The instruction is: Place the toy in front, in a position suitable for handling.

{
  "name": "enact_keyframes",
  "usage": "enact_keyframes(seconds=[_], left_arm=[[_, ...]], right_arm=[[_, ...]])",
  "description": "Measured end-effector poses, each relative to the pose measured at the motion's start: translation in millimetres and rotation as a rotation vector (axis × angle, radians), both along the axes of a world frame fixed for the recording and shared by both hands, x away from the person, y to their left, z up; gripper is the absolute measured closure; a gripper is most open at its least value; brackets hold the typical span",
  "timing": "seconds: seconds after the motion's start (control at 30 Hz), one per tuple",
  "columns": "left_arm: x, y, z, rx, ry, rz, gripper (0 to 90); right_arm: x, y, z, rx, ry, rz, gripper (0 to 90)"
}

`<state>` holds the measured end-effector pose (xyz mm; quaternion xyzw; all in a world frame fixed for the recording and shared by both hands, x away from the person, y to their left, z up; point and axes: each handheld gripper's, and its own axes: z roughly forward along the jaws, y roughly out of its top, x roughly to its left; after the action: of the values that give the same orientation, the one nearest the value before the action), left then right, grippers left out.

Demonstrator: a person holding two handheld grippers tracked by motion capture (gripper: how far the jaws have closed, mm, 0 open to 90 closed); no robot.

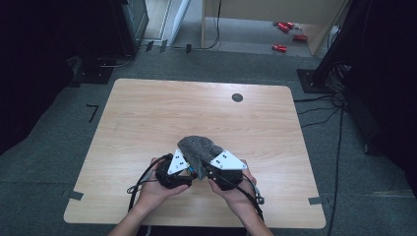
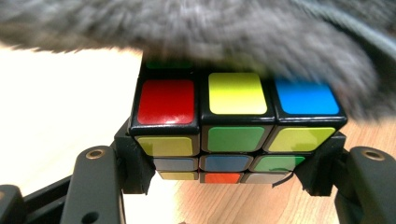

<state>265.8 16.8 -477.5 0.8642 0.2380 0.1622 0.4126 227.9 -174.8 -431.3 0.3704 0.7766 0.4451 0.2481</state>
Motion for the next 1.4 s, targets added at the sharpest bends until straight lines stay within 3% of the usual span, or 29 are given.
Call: enact_keyframes(seconds=[0.1, 0.17, 0.2, 0.3, 0.33, 0.4, 0.47, 0.5, 0.53, 0.57, 0.63, 0.7, 0.87, 1.0, 1.03, 1.2, 1.27, 1.3, 1.4], left_arm=[[-1.9, -2.0, 0.1, 0.005, -0.013, 0.0, 35.0], [-4.4, -3.9, -0.2, 0.03, -0.04, 0.008, 35.0], [-4.4, -3.8, -0.1, 0.034, -0.042, 0.006, 35.0], [-4.7, -4.4, -0.2, 0.049, -0.052, 0.006, 35.0], [-4.6, -4.7, -1.1, 0.053, -0.048, 0.005, 35.0], [-4.6, -4.9, -1.4, 0.048, -0.048, 0.004, 35.0], [-4.6, -4.8, -1.0, 0.042, -0.049, 0.004, 35.0], [-4.7, -4.9, -0.7, 0.036, -0.05, 0.007, 35.0], [-5.3, -5.6, 0.1, 0.026, -0.05, 0.008, 35.0], [-5.3, -5.6, 0.1, 0.026, -0.05, 0.008, 35.0], [-7.4, -6.8, 0.5, 0.052, -0.071, 0.01, 35.0], [-7.6, -6.4, 0.2, 0.05, -0.071, 0.015, 35.0], [-7.5, -5.7, 0.5, 0.053, -0.079, 0.015, 35.0], [-7.2, -5.6, 0.7, 0.038, -0.078, 0.017, 35.0], [-7.3, -5.2, 1.4, 0.034, -0.08, 0.018, 35.0], [-8.6, -4.9, 1.5, 0.035, -0.086, 0.034, 35.0], [-8.7, -5.8, 0.4, 0.041, -0.087, 0.037, 35.0], [-8.8, -6.5, 0.1, 0.044, -0.086, 0.035, 35.0], [-9.0, -6.8, 0.0, 0.043, -0.086, 0.033, 35.0]], right_arm=[[-5.1, 9.1, 0.7, -0.006, -0.012, 0.046, 70.0], [-8.2, 17.6, -1.4, -0.056, -0.043, 0.067, 70.1], [-6.3, 15.5, -1.9, -0.04, -0.031, 0.067, 70.1], [-1.1, 8.7, -3.2, -0.026, -0.024, 0.045, 70.1], [4.9, -1.6, -5.2, -0.018, -0.009, -0.011, 70.1], [7.9, -8.7, -6.1, -0.014, 0.003, -0.044, 70.1], [7.1, -9.6, -5.7, -0.006, 0.004, -0.049, 70.1], [5.7, -9.2, -4.7, 0.0, -0.009, -0.04, 70.1], [-0.5, -2.7, -1.8, 0.009, -0.029, 0.015, 70.0], [-0.5, -2.7, -1.8, 0.009, -0.029, 0.015, 70.0], [-7.7, 12.0, -1.4, -0.018, -0.037, 0.066, 70.0], [-6.3, 12.8, -2.7, -0.021, -0.034, 0.063, 70.0], [4.7, -6.4, -4.3, 0.014, -0.011, -0.03, 70.0], [2.3, -7.2, -2.8, 0.004, -0.018, -0.049, 69.9], [-4.1, 1.2, -0.4, -0.006, -0.051, 0.003, 69.7], [-11.1, 16.6, -0.1, -0.041, -0.077, 0.066, 69.6], [-7.6, 13.2, -2.1, -0.024, -0.056, 0.054, 69.5], [-2.7, 5.4, -4.1, -0.013, -0.05, 0.012, 69.5], [1.5, -2.8, -4.5, -0.005, -0.036, -0.027, 69.5]])
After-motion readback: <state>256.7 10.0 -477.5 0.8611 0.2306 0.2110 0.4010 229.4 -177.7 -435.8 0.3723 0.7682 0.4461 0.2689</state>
